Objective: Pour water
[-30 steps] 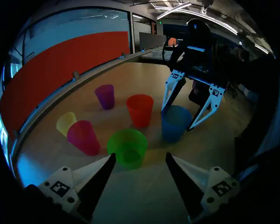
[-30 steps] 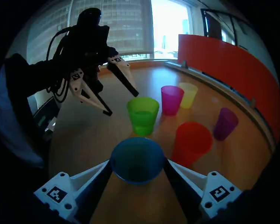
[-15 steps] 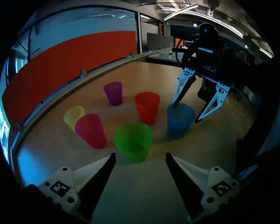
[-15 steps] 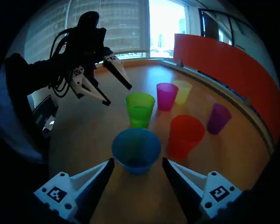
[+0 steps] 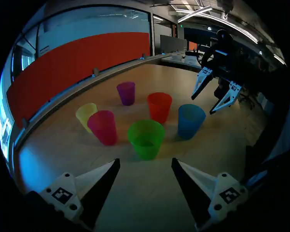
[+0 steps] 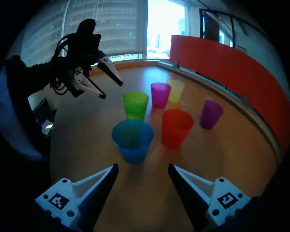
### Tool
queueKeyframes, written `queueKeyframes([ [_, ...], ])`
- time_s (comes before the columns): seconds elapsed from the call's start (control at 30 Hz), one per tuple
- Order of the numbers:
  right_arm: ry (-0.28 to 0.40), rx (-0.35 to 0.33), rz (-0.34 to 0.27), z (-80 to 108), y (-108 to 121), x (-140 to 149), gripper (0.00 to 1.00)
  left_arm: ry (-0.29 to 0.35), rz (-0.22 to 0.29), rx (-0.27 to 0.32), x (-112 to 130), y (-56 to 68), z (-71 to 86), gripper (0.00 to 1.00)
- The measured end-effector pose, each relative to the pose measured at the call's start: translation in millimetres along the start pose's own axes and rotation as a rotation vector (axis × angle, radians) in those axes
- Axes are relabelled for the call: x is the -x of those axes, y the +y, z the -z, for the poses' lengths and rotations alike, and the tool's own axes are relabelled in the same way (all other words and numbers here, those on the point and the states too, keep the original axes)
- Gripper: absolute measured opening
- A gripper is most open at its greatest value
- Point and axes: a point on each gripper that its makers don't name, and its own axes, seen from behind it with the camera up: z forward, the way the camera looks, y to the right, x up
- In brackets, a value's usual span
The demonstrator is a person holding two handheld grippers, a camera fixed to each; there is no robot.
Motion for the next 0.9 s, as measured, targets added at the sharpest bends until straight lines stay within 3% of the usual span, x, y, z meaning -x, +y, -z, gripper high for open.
queueKeyframes([
  [0.47, 0.058, 0.127, -0.066, 20.5, 26.7, -2.8, 1.00, 0.047, 0.071, -0.119, 1.9, -24.2, 12.3, 1.00],
  [0.7, 0.100, 0.221, -0.113, 33.0, 44.9, -13.0, 1.00, 0.070, 0.090, -0.238, 4.5, -52.5, 28.8, 0.99],
  [0.9, 0.151, 0.325, -0.150, 48.2, 65.7, -30.3, 1.00, 0.139, 0.113, -0.329, -5.9, -72.5, 44.3, 0.99],
])
